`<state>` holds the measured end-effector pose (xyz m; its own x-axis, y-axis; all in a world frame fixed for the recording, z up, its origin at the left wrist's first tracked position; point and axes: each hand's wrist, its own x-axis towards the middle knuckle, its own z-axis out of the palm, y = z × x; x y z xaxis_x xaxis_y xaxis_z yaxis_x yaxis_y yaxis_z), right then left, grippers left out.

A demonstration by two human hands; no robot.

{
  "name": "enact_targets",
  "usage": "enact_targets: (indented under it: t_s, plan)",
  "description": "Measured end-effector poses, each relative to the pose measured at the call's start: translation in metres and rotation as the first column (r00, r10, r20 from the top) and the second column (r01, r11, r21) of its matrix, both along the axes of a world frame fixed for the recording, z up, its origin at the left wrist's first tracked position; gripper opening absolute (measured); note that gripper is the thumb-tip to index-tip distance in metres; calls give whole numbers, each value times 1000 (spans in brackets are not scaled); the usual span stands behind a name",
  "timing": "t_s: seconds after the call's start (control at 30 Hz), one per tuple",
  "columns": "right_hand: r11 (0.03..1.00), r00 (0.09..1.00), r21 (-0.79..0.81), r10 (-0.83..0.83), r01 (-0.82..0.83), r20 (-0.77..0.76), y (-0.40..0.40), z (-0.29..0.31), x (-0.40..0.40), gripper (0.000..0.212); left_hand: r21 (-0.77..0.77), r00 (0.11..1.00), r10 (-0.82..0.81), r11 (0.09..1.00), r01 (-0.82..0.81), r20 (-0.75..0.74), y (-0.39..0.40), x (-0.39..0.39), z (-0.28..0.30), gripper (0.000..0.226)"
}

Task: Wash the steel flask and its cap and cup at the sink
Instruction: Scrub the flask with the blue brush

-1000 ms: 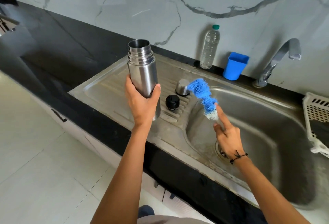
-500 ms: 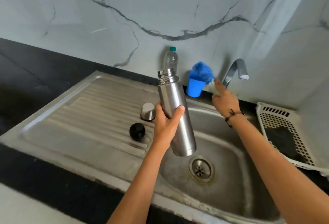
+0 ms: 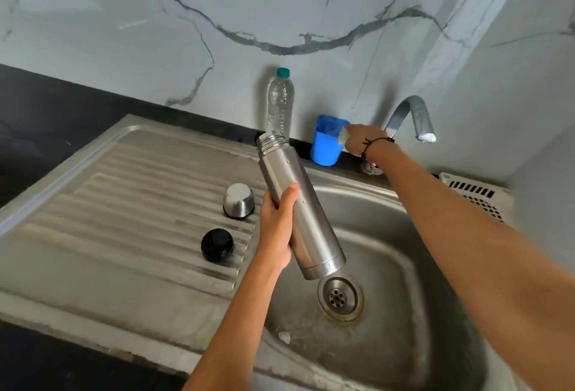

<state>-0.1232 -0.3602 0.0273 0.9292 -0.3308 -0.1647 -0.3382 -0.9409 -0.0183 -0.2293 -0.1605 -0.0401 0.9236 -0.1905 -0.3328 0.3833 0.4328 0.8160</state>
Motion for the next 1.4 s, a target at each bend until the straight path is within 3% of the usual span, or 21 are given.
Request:
enact_targets:
  t_s: [0.27, 0.43, 0.9, 1.1, 1.27, 1.33, 1.37, 1.4]
  plan:
    - [999, 1000, -46, 8, -10, -27, -4, 1, 9, 41, -45, 1000, -6, 999, 5, -13, -9, 0, -1, 30]
    - [998, 996, -65, 0, 6, 91, -9, -3, 7, 47, -42, 999, -27, 999, 26, -18, -9, -4, -2, 31]
    - [992, 1000, -120, 29, -30, -7, -10, 2, 4, 45, -35, 999, -12, 999, 11, -37, -9, -5, -7, 40]
    - [995, 999, -98, 26, -21, 48, -12, -3, -2, 45, -31, 999, -29, 999, 27, -41, -10, -5, -10, 40]
    - [996, 985, 82, -46, 32, 167, -2, 7, -28, 55, -27, 998, -36, 999, 35, -50, -11, -2, -15, 41]
    - [949, 955, 307, -157, 74, 254, 1, 1, -41, 56, -27, 997, -46, 999, 45, -61, -11, -2, -17, 41]
    - [850, 922, 518, -272, 95, 277, 2, -5, -47, 57, -25, 996, -55, 998, 54, -70, -10, -2, -18, 41]
    - [667, 882, 737, -408, 109, 238, 3, -11, -56, 56, -29, 994, -66, 998, 64, -90, -10, -2, -19, 42]
